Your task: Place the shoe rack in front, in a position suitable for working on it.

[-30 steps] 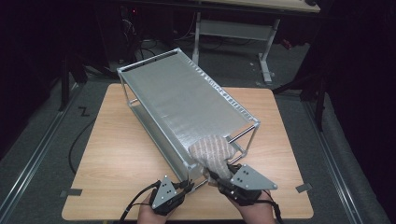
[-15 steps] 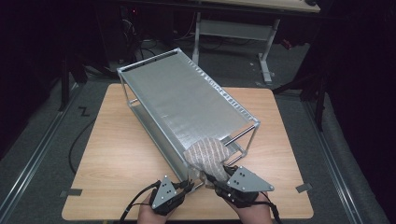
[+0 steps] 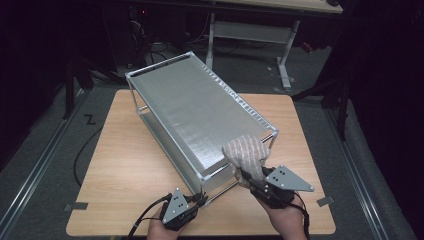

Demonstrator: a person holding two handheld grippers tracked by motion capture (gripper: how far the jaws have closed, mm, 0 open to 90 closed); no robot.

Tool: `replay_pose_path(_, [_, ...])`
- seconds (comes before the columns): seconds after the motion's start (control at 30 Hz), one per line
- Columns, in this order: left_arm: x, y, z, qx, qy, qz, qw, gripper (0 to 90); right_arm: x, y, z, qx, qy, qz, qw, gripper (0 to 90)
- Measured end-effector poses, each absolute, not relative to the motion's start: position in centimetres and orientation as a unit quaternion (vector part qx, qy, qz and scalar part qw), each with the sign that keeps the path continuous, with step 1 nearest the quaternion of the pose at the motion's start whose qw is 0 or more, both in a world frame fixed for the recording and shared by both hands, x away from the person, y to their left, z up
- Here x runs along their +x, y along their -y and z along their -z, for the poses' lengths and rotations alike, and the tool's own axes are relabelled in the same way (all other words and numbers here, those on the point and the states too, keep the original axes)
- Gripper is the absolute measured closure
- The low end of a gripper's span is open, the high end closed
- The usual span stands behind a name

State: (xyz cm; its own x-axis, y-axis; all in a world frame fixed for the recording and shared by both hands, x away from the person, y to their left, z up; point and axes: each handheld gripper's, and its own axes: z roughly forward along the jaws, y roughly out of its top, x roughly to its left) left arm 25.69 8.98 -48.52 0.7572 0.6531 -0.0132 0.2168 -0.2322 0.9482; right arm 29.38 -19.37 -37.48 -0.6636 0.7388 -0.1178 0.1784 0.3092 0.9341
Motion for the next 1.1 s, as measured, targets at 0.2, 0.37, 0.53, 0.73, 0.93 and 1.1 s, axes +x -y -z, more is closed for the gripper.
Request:
replay_pose_path(0.2, [25.6, -9.0, 48.5, 0.761, -0.284, -0.198, 0.549, 80.3, 31.0, 22.5, 37.9, 0.365, -0.730, -0.500, 0.291, 63.4])
replay_pose_path(0.37, [25.6, -8.9, 48.5, 0.761, -0.283, -0.197, 0.549, 80.3, 31.7, 24.1, 38.1, 0.393, -0.715, -0.494, 0.301, 63.3])
replay_pose_path(0.53, [25.6, -8.9, 48.5, 0.761, -0.283, -0.198, 0.549, 80.3, 32.3, 25.5, 38.4, 0.415, -0.703, -0.494, 0.299, 63.3])
replay_pose_path(0.73, [25.6, -8.9, 48.5, 0.761, -0.283, -0.198, 0.549, 80.3, 31.8, 24.5, 38.2, 0.398, -0.714, -0.494, 0.296, 63.4])
replay_pose_path(0.93, [25.7, -9.0, 48.5, 0.762, -0.282, -0.196, 0.549, 80.3, 30.3, 22.2, 37.8, 0.349, -0.738, -0.504, 0.282, 63.4])
replay_pose_path(1.1, [25.7, -9.0, 48.5, 0.762, -0.281, -0.195, 0.550, 80.3, 27.6, 19.5, 37.9, 0.286, -0.775, -0.503, 0.255, 64.2])
